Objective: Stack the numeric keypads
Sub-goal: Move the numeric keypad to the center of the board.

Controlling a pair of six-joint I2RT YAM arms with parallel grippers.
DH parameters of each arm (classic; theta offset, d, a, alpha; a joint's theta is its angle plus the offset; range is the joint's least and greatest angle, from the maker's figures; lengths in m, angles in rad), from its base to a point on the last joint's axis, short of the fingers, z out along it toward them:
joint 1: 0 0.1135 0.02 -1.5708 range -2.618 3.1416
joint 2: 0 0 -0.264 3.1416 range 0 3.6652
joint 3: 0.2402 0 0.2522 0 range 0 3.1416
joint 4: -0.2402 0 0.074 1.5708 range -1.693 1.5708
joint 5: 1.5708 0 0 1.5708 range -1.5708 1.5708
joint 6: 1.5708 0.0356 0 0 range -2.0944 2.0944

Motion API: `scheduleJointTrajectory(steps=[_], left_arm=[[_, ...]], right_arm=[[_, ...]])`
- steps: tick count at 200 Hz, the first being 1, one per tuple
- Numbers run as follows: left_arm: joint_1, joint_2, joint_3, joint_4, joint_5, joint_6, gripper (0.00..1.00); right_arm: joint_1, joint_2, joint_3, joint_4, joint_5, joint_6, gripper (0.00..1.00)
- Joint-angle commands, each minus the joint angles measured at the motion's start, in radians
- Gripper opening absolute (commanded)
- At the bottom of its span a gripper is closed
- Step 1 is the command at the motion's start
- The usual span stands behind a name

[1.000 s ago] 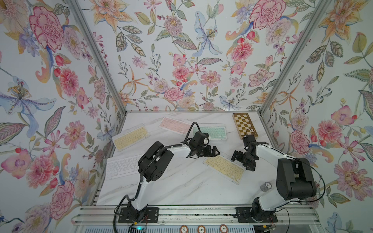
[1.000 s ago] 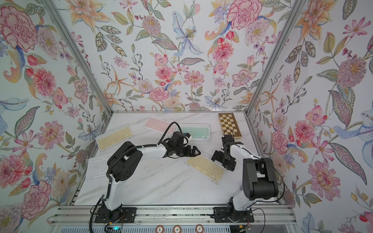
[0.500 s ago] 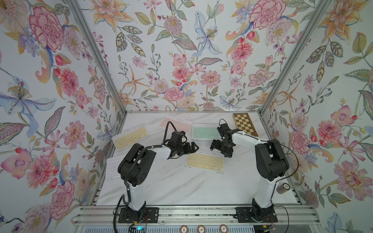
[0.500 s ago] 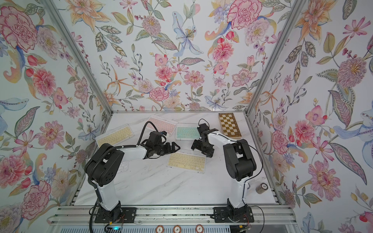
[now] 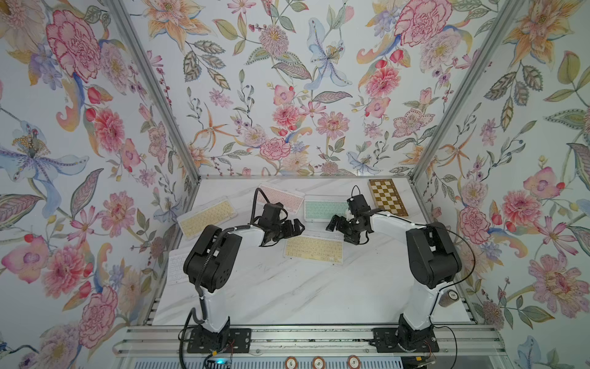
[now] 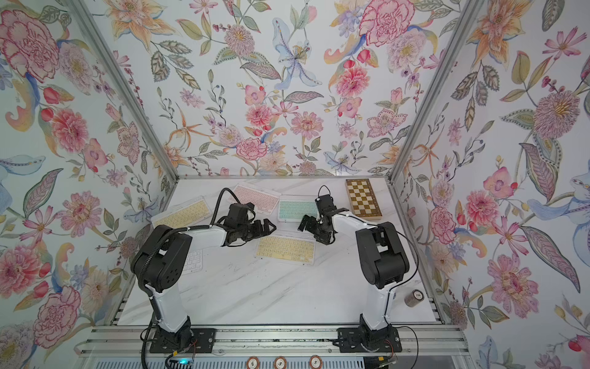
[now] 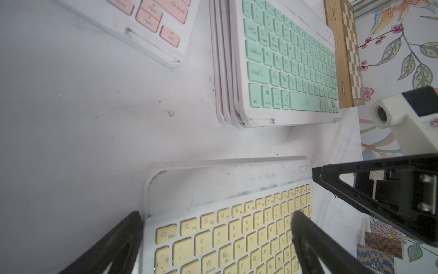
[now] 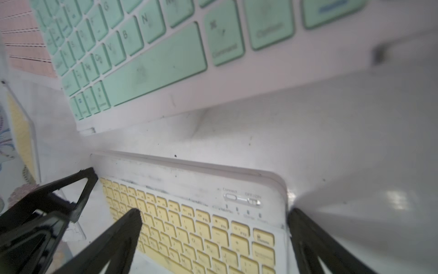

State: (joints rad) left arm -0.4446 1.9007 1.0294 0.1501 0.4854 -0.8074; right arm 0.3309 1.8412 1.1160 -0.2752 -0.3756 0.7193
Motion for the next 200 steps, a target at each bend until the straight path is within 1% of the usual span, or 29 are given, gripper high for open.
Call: scheduleJointTrajectory(steps=[1,31,62,78,129,154,200], left_arm=[[-0.026,0.058,-0.001,-0.103,0.059,-0.009,0.99],[-0.026,0.07,0.009,-0.107,0.061,-0.012,0.99],[-0.026,0.064,0.008,-0.121,0.045,-0.007,0.99],[-0.026,0.065,0.005,-0.115,0.047,-0.013,0.99],[-0.026,0.064,0.006,-0.117,0.048,-0.015,0.99],[-0.026,0.063,0.006,-0.119,0.043,-0.017,0.99],[-0.028,0.068,0.007,-0.118,0.044,-0.02,0.99]], right_arm=[[-0.048,-0.021,-0.138,0.223,-0.162,0.004,0.99],[-0.087,-0.017,-0.22,0.363,-0.253,0.051,0.99],[-0.116,-0.039,-0.268,0.434,-0.25,0.07,0.99],[-0.146,-0.051,-0.297,0.484,-0.272,0.086,0.99],[-0.181,-0.047,-0.314,0.52,-0.286,0.077,0.99],[-0.187,-0.054,-0.322,0.525,-0.263,0.065,0.99],[-0.184,-0.034,-0.327,0.577,-0.306,0.078,0.99]])
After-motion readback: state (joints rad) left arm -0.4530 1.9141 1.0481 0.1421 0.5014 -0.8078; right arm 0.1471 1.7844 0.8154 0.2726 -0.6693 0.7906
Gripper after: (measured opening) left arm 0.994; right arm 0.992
